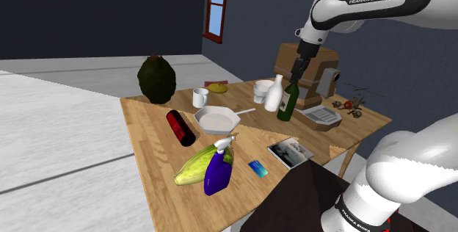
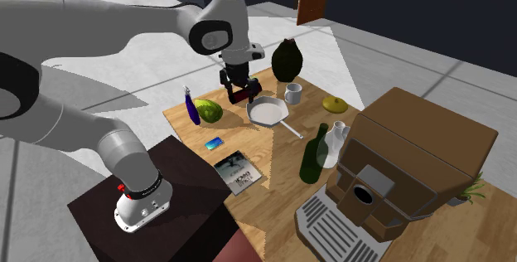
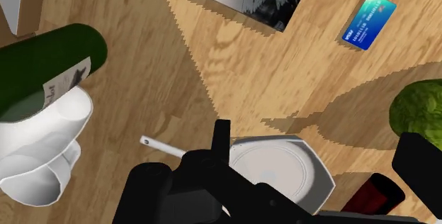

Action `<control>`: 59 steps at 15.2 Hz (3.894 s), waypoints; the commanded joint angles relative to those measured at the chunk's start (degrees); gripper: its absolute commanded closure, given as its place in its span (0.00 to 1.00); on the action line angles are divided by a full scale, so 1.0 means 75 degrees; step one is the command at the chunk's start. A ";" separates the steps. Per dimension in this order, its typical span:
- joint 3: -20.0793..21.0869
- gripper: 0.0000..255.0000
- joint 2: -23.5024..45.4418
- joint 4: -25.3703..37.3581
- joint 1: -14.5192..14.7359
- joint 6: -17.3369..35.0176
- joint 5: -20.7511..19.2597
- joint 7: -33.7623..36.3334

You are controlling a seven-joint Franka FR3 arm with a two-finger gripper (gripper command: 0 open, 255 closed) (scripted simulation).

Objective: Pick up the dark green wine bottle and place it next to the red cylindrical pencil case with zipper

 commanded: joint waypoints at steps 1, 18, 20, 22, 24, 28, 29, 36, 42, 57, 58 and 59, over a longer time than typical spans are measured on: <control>-0.0284 0.00 0.0385 0.0288 -0.0051 0.0106 -0.0054 -0.0387; -0.2144 0.00 0.4994 0.4406 -0.0803 0.0256 0.1560 -0.3940; -0.2185 0.00 0.5655 0.5132 -0.1099 0.0092 0.1910 -0.4324; -0.2184 0.00 0.6333 0.5939 -0.1448 -0.0125 0.2252 -0.4661; -0.2148 0.00 0.6615 0.6196 -0.1607 -0.0128 0.2383 -0.4783; -0.2117 0.00 0.6682 0.5874 -0.1594 0.0249 0.2432 -0.4822; -0.2110 0.00 0.6703 0.5800 -0.1592 0.0340 0.2447 -0.4833; -0.2097 0.00 0.6740 0.5687 -0.1590 0.0483 0.2473 -0.4852; -0.2097 1.00 0.6740 0.5689 -0.1590 0.0481 0.2473 -0.4851; -0.2146 1.00 0.6666 0.6520 -0.1663 -0.0402 0.2397 -0.4771; -0.2150 1.00 0.6668 0.6627 -0.1676 -0.0506 0.2394 -0.4765; -0.2153 1.00 0.6673 0.6737 -0.1691 -0.0610 0.2393 -0.4759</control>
